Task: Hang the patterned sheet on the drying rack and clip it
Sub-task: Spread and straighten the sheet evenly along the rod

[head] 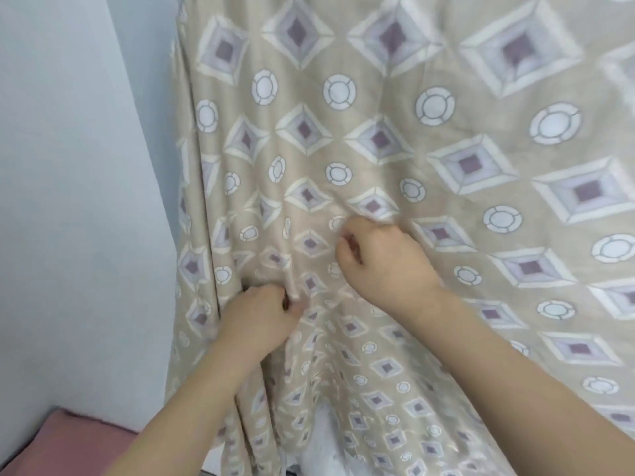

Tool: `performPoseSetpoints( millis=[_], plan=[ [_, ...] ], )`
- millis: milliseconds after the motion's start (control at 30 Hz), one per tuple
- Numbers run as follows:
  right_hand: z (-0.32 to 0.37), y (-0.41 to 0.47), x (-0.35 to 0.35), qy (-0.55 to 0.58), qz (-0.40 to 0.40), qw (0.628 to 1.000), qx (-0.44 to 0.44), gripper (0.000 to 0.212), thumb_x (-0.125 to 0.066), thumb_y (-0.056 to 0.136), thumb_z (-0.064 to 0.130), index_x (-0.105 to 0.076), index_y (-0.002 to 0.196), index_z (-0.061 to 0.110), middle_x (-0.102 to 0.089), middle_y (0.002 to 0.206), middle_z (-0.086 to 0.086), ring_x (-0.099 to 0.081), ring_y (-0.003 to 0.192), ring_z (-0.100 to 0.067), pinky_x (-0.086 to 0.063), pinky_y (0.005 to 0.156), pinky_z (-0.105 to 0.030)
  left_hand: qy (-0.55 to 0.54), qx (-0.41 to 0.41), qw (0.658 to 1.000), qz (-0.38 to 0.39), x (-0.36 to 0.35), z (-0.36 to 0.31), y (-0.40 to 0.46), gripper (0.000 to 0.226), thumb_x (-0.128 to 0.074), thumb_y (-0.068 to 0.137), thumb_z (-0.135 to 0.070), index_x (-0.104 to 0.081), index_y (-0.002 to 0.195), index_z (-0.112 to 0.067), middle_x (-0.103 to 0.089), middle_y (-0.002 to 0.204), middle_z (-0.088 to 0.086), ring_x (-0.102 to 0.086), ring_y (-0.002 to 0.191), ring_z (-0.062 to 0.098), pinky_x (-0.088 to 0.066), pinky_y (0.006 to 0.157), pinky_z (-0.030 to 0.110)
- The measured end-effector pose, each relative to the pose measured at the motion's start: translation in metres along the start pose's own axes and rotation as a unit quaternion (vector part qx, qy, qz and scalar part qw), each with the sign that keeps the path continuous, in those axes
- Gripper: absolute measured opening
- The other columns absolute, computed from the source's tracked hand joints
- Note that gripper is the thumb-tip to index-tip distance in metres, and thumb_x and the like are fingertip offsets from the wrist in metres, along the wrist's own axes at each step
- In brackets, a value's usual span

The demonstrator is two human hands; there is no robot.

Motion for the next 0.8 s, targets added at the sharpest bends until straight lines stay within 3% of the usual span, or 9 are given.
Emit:
performPoseSetpoints(
  millis=[133,267,400,500,600,700,800],
  plan=[
    [0.029,0.031,0.084,-0.012,-0.183,0.974,0.129,0.018,-0.048,0.091,0.020,-0.062,0.100,0.011,-0.064,0.090,-0.004,-0.061,0.082,-0.030,-0.049,0.065,-0.039,-0.141,-0.026,0.954,-0.262,0.143,-0.043,0.011,0.038,-0.052,0.086,-0.062,-0.052,0.094,-0.024,-0.064,0.086,-0.007,-0.062,0.082,0.021,-0.051,0.073,0.039],
    [0.054,0.056,0.150,-0.069,-0.329,0.912,0.236,0.024,-0.050,0.086,0.007,-0.067,0.102,0.004,-0.065,0.102,-0.012,-0.060,0.092,-0.035,-0.045,0.082,-0.046,-0.169,-0.085,0.888,-0.419,0.233,-0.078,0.024,0.046,-0.058,0.084,-0.058,-0.049,0.106,-0.018,-0.058,0.104,-0.001,-0.058,0.096,0.024,-0.049,0.077,0.040],
    [0.050,0.080,0.193,-0.187,-0.418,0.874,0.161,0.028,-0.055,0.086,0.011,-0.066,0.112,0.008,-0.063,0.113,-0.009,-0.055,0.101,-0.033,-0.035,0.095,-0.041,-0.163,-0.050,0.886,-0.430,0.269,-0.092,0.041,0.046,-0.054,0.087,-0.057,-0.051,0.107,-0.016,-0.062,0.104,0.002,-0.059,0.098,0.029,-0.045,0.073,0.038],
    [0.034,0.108,0.204,-0.241,-0.318,0.913,0.078,0.027,-0.049,0.095,0.030,-0.062,0.107,0.010,-0.062,0.103,-0.008,-0.054,0.097,-0.033,-0.031,0.093,-0.040,-0.149,-0.057,0.890,-0.427,0.277,-0.096,0.049,0.028,-0.051,0.094,-0.041,-0.053,0.099,-0.014,-0.066,0.091,0.005,-0.060,0.088,0.033,-0.043,0.067,0.038],
    [0.022,0.119,0.207,-0.189,-0.249,0.949,0.043,0.029,-0.041,0.101,0.035,-0.060,0.102,0.014,-0.059,0.098,-0.004,-0.054,0.092,-0.030,-0.034,0.083,-0.038,-0.199,-0.091,0.890,-0.401,0.280,-0.098,0.057,0.021,-0.048,0.095,-0.026,-0.048,0.076,-0.016,-0.058,0.069,0.001,-0.054,0.071,0.028,-0.038,0.059,0.036],
    [0.017,0.116,0.213,-0.121,-0.299,0.945,0.055,0.024,-0.043,0.100,0.027,-0.062,0.093,0.014,-0.061,0.091,-0.003,-0.051,0.087,-0.028,-0.035,0.080,-0.037,-0.232,-0.111,0.899,-0.356,0.279,-0.096,0.062,0.031,-0.050,0.093,-0.024,-0.038,0.065,-0.017,-0.047,0.056,-0.002,-0.047,0.059,0.023,-0.038,0.058,0.035],
    [0.018,0.109,0.215,-0.089,-0.339,0.933,0.078,0.020,-0.047,0.098,0.022,-0.062,0.088,0.013,-0.060,0.086,-0.002,-0.049,0.083,-0.028,-0.032,0.077,-0.034,-0.185,-0.131,0.917,-0.329,0.277,-0.094,0.058,0.032,-0.050,0.092,-0.023,-0.035,0.064,-0.017,-0.044,0.053,-0.003,-0.046,0.059,0.023,-0.041,0.060,0.035]
  ],
)
Point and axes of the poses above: each hand's wrist, its own y-axis towards the middle knuckle, its own x-axis out of the back of the hand, z = x × y, the point moved 7 cm from there along y, towards the middle knuckle
